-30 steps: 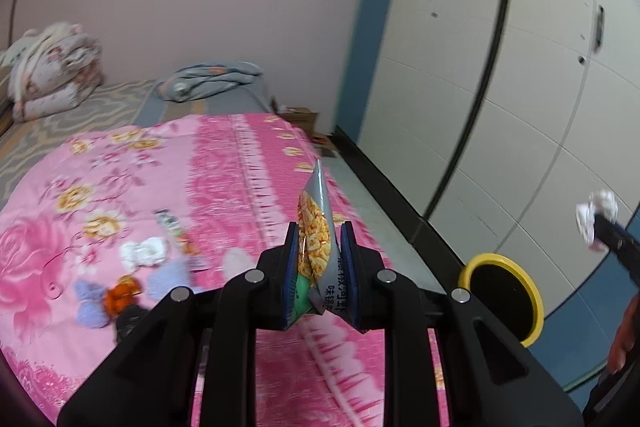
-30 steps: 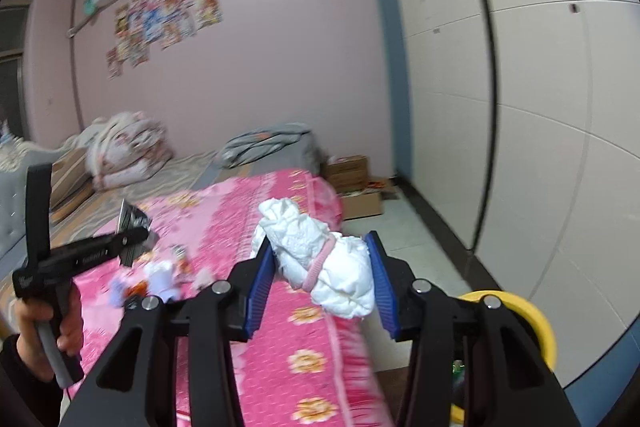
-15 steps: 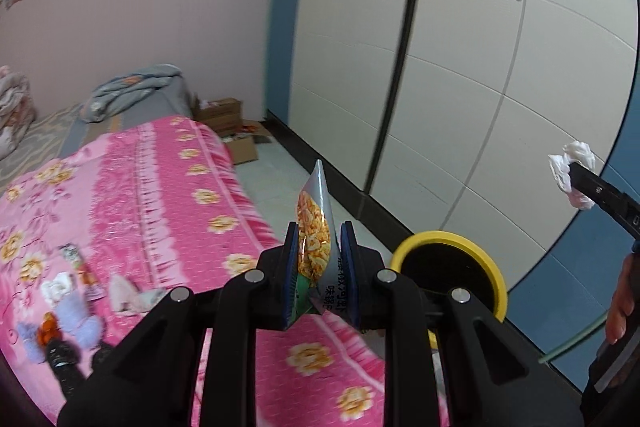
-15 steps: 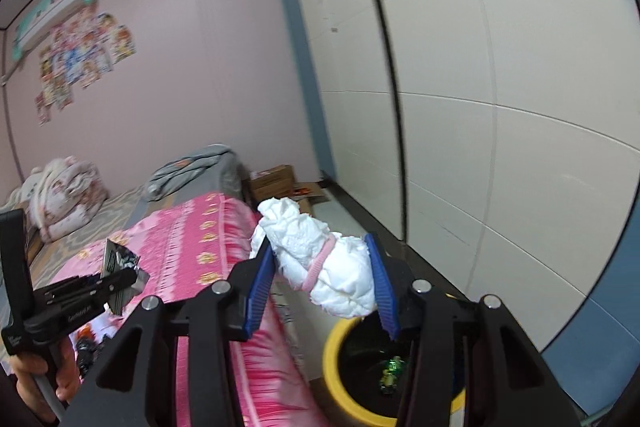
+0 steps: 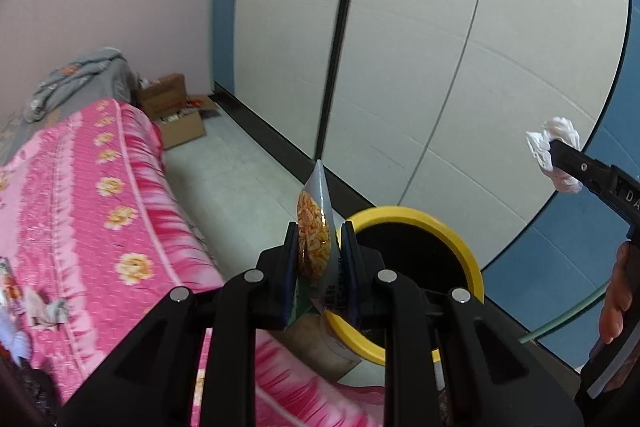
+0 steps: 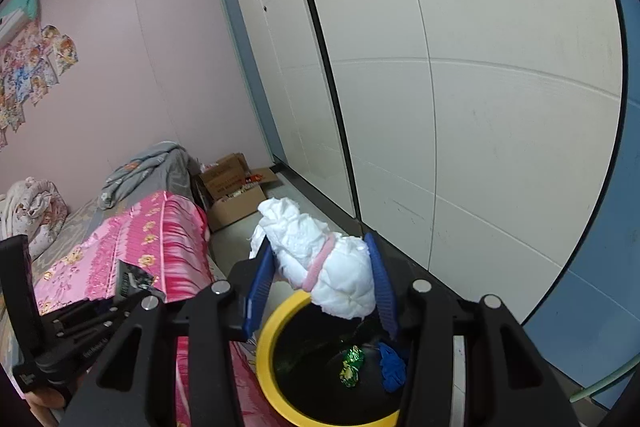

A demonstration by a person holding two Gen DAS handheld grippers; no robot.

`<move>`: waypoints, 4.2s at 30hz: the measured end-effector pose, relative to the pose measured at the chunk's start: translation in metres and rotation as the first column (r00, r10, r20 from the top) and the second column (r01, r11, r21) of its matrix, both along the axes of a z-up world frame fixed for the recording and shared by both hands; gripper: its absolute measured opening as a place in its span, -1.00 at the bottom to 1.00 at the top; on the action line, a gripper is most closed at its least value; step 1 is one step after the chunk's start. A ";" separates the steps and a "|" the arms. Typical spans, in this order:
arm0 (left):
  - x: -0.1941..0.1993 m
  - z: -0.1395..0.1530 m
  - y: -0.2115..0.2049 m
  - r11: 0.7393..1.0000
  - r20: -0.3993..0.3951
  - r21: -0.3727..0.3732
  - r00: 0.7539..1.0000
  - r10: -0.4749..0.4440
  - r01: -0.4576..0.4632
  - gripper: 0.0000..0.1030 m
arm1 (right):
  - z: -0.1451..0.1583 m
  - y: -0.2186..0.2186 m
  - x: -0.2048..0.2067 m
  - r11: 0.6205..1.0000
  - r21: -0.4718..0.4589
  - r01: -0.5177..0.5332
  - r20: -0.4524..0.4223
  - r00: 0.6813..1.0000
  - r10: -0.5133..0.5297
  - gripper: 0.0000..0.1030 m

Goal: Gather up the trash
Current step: 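Carry the tissue bundle and snack wrapper over the bin with both tools, then open both tools to drop the tissue and wrapper into the bin, then move both tools back over the remaining trash on the bed, then grasp the black plastic bag with the right tool while the left tool grasps the lavender mesh net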

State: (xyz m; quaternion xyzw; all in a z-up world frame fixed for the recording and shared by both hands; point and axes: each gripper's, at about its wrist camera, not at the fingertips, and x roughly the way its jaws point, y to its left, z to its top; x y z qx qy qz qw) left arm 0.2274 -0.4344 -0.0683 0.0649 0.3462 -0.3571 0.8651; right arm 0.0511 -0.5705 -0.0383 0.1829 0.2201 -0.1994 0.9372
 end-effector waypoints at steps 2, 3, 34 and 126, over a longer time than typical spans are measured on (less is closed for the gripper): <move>0.002 -0.012 -0.013 1.000 -0.023 0.004 1.000 -0.015 0.015 -0.62 | -0.008 -0.007 0.005 1.000 0.015 0.001 -0.014 1.000 -0.001 -0.17; 0.003 -0.019 -0.019 1.000 -0.033 0.006 0.999 -0.023 0.023 -0.62 | -0.014 -0.010 0.008 1.000 0.022 0.001 -0.022 1.000 -0.001 -0.17; 0.006 -0.053 -0.046 0.998 -0.082 -0.026 0.995 -0.064 0.062 0.37 | -0.045 -0.037 -0.003 0.990 0.073 0.124 -0.033 0.992 -0.122 0.31; 0.062 -0.097 0.569 0.646 -0.081 0.023 0.643 0.762 -0.763 -0.37 | -0.097 0.470 0.159 0.615 0.087 -0.783 -0.257 0.579 0.774 -0.29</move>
